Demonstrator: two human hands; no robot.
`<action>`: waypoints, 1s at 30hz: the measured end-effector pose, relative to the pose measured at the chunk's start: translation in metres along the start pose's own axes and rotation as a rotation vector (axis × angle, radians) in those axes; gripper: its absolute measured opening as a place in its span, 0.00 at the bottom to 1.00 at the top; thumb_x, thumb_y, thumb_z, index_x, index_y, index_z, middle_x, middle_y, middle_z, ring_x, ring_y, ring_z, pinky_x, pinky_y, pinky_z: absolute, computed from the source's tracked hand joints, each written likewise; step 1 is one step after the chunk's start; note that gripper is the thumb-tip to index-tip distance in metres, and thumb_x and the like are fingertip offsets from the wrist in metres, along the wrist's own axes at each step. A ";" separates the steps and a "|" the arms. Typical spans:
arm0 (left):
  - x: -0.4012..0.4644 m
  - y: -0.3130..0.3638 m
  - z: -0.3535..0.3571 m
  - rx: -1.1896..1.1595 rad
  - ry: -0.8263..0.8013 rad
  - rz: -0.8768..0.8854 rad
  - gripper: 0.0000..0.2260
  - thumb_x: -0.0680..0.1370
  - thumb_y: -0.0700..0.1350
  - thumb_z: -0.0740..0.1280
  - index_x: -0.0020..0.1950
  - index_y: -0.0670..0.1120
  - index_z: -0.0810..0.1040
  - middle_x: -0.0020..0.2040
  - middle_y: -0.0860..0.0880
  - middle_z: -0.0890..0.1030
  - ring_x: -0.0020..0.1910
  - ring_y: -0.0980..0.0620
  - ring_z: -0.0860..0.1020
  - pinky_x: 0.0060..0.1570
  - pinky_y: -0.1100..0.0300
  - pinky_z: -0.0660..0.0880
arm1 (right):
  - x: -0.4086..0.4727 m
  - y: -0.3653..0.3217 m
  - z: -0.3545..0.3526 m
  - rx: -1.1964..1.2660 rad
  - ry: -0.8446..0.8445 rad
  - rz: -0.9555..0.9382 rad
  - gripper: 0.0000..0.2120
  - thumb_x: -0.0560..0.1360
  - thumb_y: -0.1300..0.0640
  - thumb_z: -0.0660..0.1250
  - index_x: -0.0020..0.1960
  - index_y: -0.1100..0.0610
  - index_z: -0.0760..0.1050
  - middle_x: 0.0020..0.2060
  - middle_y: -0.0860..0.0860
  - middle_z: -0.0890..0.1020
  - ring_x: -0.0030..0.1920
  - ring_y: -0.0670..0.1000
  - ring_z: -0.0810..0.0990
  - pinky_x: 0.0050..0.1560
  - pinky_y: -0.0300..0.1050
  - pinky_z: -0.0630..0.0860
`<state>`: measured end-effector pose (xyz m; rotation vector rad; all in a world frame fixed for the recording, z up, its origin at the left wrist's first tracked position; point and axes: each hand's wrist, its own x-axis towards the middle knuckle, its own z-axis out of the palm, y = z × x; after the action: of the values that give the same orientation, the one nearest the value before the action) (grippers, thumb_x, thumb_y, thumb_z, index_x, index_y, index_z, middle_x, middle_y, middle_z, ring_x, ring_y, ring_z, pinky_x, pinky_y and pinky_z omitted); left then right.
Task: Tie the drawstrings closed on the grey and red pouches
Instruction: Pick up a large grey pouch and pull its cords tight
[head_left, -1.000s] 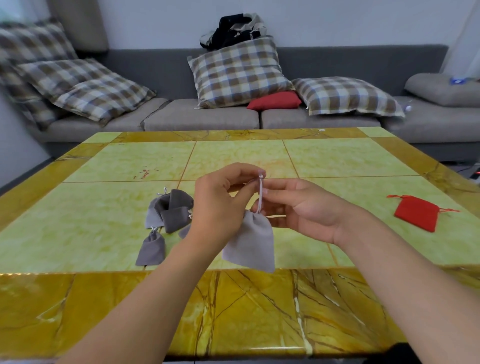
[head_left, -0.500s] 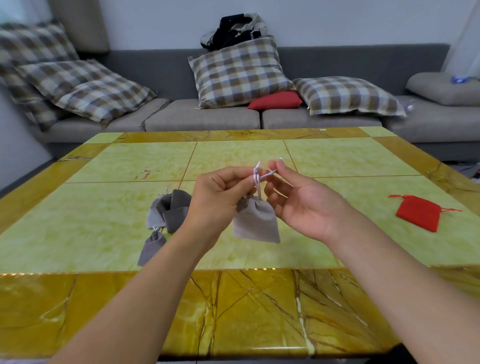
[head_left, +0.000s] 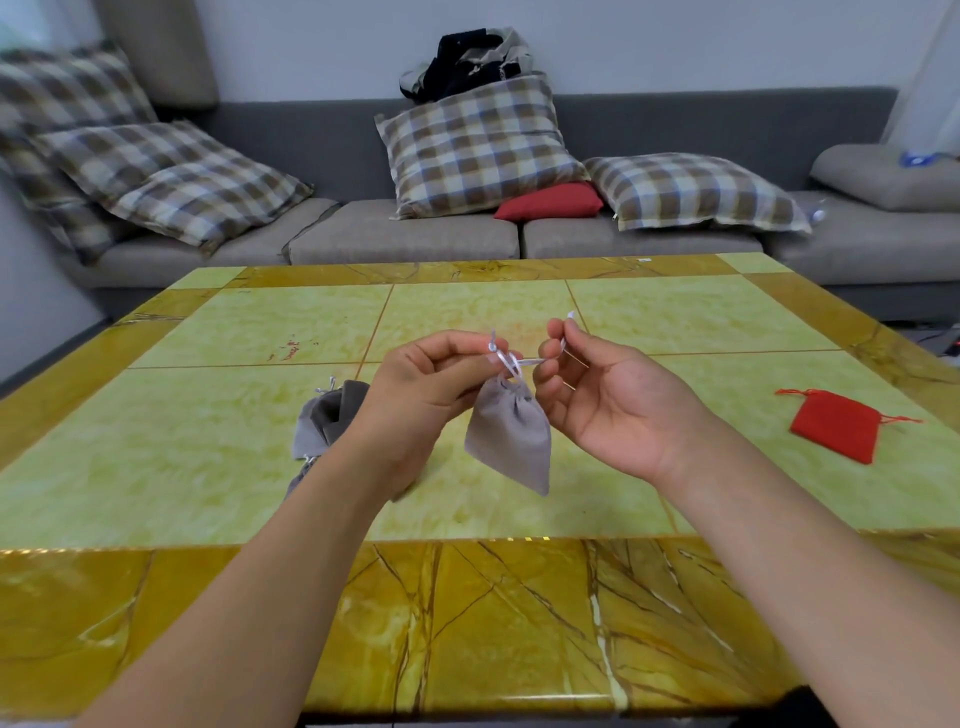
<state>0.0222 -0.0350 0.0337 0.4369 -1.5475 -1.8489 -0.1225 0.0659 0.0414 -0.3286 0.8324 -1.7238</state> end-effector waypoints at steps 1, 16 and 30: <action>0.000 0.000 0.000 -0.001 0.013 0.001 0.03 0.74 0.36 0.69 0.45 0.42 0.82 0.45 0.44 0.86 0.45 0.48 0.84 0.46 0.60 0.81 | 0.000 0.000 0.000 -0.004 0.004 0.004 0.06 0.79 0.55 0.65 0.48 0.56 0.78 0.34 0.50 0.79 0.31 0.47 0.78 0.32 0.37 0.77; 0.014 0.006 -0.013 -0.589 0.273 -0.020 0.08 0.83 0.35 0.57 0.49 0.45 0.72 0.34 0.50 0.77 0.36 0.55 0.82 0.43 0.60 0.81 | 0.003 -0.008 -0.002 -0.084 0.089 -0.172 0.08 0.82 0.60 0.61 0.47 0.60 0.76 0.28 0.50 0.70 0.27 0.47 0.68 0.29 0.37 0.69; -0.006 -0.008 -0.017 1.223 -0.104 0.116 0.02 0.73 0.46 0.69 0.43 0.50 0.77 0.29 0.52 0.71 0.28 0.55 0.67 0.29 0.60 0.63 | -0.009 -0.002 -0.013 -1.895 0.031 -0.367 0.20 0.65 0.37 0.77 0.32 0.54 0.81 0.24 0.49 0.75 0.28 0.46 0.75 0.31 0.45 0.72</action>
<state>0.0353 -0.0425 0.0211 0.7419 -2.5794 -0.6412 -0.1289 0.0787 0.0353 -1.7264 2.3155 -0.6595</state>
